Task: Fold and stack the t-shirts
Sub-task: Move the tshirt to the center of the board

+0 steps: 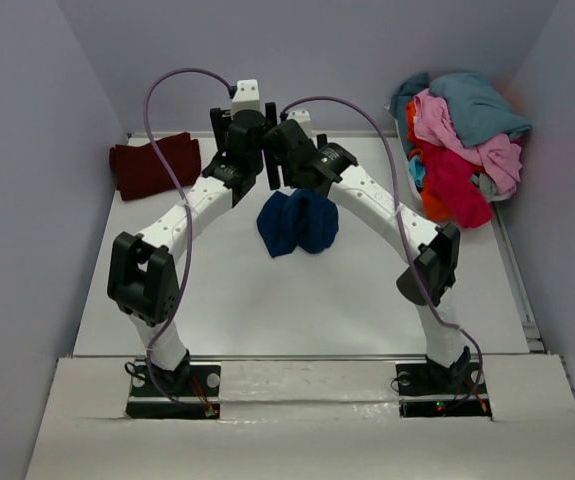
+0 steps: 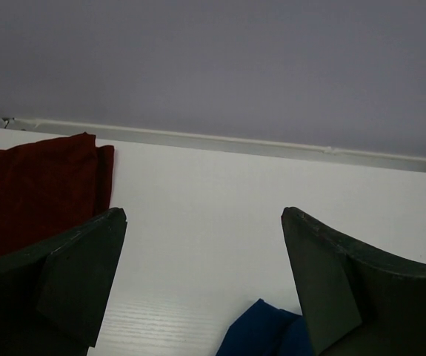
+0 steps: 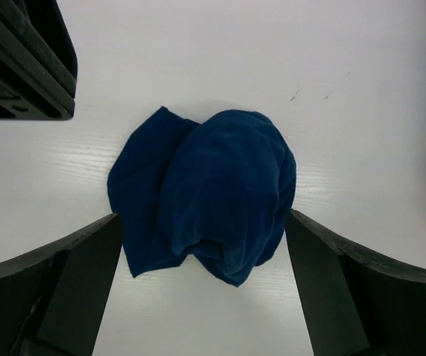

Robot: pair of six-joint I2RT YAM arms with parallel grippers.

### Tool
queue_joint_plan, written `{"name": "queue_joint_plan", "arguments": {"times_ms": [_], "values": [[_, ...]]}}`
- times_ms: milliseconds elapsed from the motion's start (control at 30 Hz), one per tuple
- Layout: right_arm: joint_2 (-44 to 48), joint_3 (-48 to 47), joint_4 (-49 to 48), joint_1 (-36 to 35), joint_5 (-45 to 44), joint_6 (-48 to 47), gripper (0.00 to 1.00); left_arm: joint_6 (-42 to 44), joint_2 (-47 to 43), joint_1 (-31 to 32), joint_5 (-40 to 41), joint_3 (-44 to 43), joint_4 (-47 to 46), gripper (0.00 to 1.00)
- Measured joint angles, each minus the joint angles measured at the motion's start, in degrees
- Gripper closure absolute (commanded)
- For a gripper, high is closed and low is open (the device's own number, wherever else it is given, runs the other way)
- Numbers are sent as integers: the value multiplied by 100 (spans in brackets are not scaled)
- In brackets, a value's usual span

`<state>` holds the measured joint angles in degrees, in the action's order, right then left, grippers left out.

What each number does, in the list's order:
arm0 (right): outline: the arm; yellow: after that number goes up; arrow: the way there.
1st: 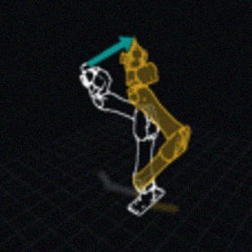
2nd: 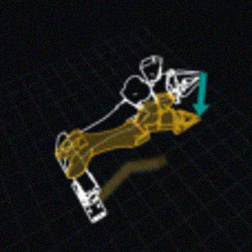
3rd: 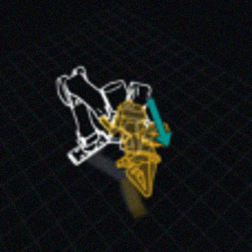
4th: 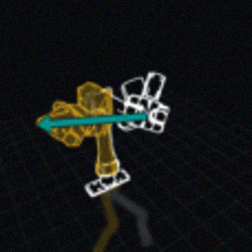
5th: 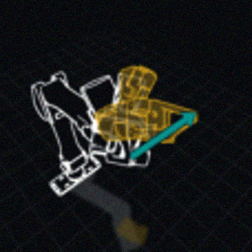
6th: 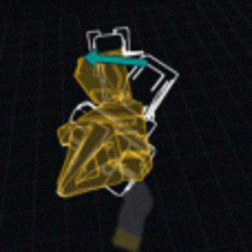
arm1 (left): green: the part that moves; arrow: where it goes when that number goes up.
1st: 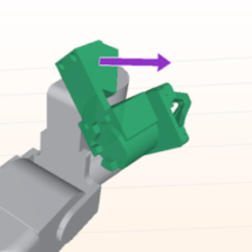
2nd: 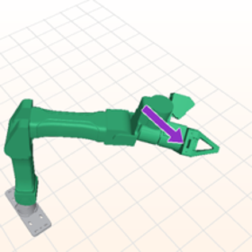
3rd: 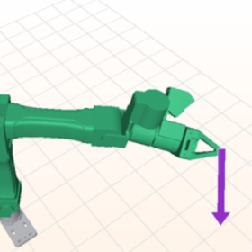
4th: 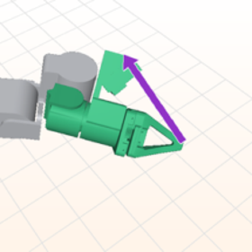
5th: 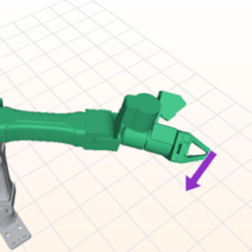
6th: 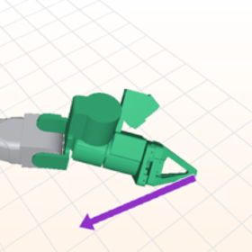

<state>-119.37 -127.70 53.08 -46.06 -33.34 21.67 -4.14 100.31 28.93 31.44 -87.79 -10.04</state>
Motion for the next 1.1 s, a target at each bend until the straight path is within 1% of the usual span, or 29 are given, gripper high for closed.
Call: {"name": "queue_joint_plan", "arguments": {"times_ms": [100,267,400,567,667,767,867,967,1100], "values": [[-118,-313,17,87,15,-26,5,-17,0,-13,-17,-2,-7,1],[-155,-254,-129,446,105,66,5,-101,0,22,-83,28,-7,1],[-22,361,-387,833,356,175,5,-131,11,9,-66,120,13,1],[2,1071,-614,1169,468,326,6,-157,11,35,-144,120,-24,1],[11,1399,-776,1185,542,404,6,-203,59,48,-146,116,-50,1],[11,1626,-863,1143,647,468,7,-328,369,9,-149,-79,-22,1],[11,1709,-901,1110,745,531,8,-555,741,-116,-313,-247,72,1],[11,1755,-1036,1110,822,560,8,-901,977,-424,-636,-219,221,1],[17,1808,-1113,1113,951,581,11,-1318,1021,-1023,-892,-155,291,1]]}}
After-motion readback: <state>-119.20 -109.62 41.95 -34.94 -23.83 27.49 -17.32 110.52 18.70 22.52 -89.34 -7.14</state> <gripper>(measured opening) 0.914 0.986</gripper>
